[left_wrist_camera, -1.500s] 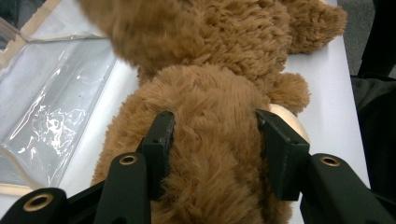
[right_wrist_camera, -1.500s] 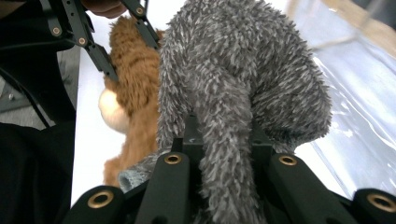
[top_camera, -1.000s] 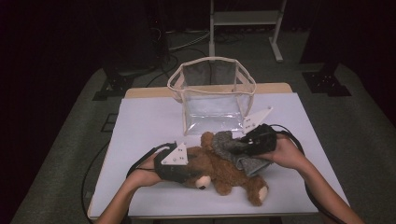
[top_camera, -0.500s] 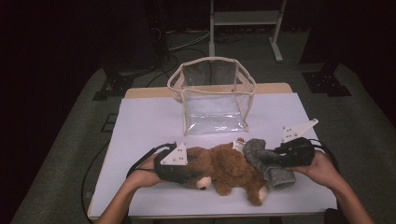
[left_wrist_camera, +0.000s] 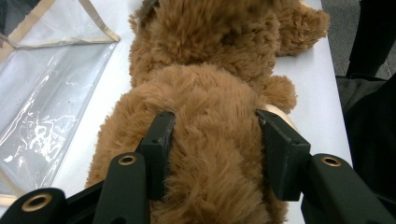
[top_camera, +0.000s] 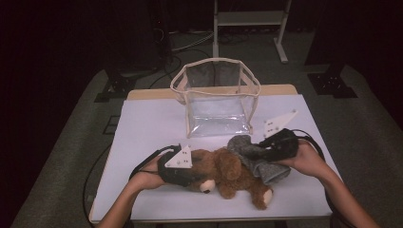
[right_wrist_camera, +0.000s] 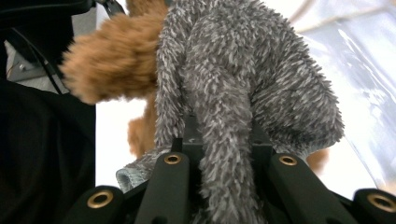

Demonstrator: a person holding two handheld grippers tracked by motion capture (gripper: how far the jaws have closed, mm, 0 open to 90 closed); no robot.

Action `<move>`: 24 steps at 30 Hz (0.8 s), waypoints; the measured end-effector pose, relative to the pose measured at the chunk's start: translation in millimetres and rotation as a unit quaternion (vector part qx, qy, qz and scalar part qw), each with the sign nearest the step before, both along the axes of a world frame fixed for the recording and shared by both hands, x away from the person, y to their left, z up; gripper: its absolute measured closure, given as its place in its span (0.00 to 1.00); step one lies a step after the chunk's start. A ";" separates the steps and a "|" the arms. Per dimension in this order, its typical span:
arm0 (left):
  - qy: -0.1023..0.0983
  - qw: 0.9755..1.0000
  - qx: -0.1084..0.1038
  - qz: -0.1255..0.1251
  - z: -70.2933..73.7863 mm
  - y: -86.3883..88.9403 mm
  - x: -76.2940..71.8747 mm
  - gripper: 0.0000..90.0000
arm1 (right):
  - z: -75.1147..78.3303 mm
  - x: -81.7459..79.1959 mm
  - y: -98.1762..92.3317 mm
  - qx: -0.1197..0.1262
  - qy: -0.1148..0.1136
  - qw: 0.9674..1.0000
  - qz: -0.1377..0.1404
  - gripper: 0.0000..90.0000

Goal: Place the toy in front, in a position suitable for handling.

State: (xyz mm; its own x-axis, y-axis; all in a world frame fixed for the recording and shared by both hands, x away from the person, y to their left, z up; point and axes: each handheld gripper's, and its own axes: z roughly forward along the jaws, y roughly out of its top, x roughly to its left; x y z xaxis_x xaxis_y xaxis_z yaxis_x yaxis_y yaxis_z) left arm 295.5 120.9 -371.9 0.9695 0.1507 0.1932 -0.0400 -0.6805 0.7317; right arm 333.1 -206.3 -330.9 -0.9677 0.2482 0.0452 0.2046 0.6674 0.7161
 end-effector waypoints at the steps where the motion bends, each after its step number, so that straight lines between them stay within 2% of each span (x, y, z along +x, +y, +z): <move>1: -0.001 1.000 0.001 -0.001 0.0 -0.2 -0.1 0.56 | 0.4 2.0 10.6 -0.004 -0.001 1.000 0.009 0.83; 5: -0.002 1.000 0.001 -0.001 -0.2 -0.2 -1.2 0.56 | -1.1 8.2 34.6 -0.010 -0.002 1.000 0.030 0.83; 9: 0.001 1.000 -0.003 -0.002 -1.1 1.9 -0.8 0.56 | -5.4 11.4 35.3 -0.002 0.008 1.000 0.028 0.83; 15: 0.005 1.000 -0.008 -0.003 -1.5 2.8 0.8 0.56 | -14.3 3.6 -2.9 0.014 0.015 1.000 -0.008 0.83; 20: 0.009 1.000 -0.012 -0.005 -1.4 2.1 1.4 0.56 | -25.3 -6.3 -42.6 0.037 0.037 0.998 -0.045 0.83; 22: 0.005 1.000 -0.008 -0.006 -0.6 1.1 2.0 0.56 | -22.7 -6.7 -52.6 0.047 0.040 0.997 -0.052 0.83; 24: 0.005 1.000 -0.007 -0.004 -0.2 0.3 2.3 0.56 | -13.0 -5.8 -55.1 0.056 0.033 0.996 -0.053 0.83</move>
